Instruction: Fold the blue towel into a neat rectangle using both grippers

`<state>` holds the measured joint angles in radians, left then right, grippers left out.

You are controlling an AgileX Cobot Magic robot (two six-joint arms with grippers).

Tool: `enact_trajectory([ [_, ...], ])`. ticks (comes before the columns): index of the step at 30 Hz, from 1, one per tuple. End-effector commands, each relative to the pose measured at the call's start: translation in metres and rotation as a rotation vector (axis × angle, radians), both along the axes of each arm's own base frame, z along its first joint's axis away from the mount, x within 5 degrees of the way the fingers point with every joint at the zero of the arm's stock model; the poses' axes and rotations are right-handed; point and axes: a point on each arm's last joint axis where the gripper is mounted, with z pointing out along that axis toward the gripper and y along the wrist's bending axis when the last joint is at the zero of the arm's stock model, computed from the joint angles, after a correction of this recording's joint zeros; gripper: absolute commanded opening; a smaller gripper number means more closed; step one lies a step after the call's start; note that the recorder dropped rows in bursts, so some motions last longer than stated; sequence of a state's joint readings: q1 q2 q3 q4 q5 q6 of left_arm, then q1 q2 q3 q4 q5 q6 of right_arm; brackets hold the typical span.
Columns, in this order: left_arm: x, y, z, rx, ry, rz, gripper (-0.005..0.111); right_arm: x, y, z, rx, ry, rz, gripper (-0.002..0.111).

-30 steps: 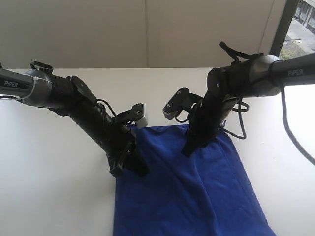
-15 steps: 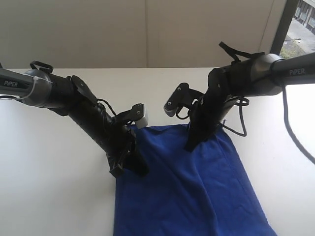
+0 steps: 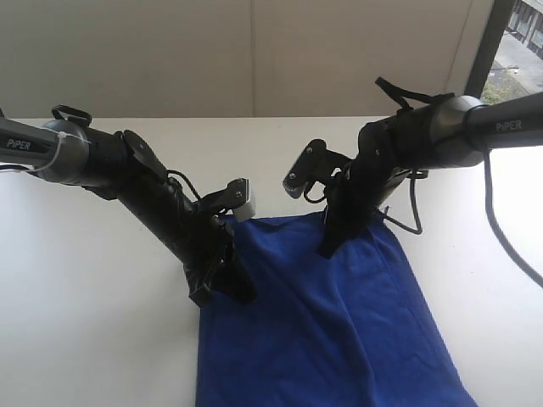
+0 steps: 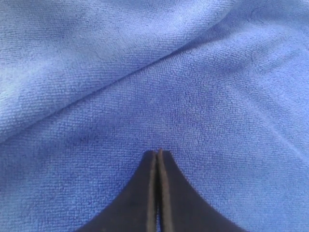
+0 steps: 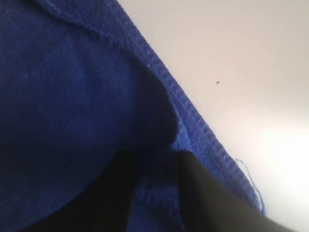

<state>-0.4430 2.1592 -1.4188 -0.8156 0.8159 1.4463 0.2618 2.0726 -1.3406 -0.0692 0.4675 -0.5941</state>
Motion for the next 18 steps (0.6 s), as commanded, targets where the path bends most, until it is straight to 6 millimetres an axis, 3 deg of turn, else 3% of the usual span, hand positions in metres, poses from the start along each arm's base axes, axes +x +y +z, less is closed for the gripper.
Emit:
enact_trajectory([
  [1,-0.001,0.002,-0.001,0.026,-0.010,-0.015,0.000,0.001,-0.002,-0.002,-0.009,-0.010,0.002,0.018],
  [4,-0.001,0.002,-0.001,0.026,-0.010,-0.015,0.000,0.001,-0.003,0.000,-0.029,-0.021,0.018,0.000],
  [10,-0.001,0.002,-0.001,0.029,-0.011,-0.018,0.000,0.001,-0.004,0.011,-0.031,-0.048,0.016,0.000],
  [18,-0.001,0.002,-0.001,0.029,-0.011,-0.018,0.000,-0.001,-0.008,0.041,-0.050,-0.118,0.006,0.000],
])
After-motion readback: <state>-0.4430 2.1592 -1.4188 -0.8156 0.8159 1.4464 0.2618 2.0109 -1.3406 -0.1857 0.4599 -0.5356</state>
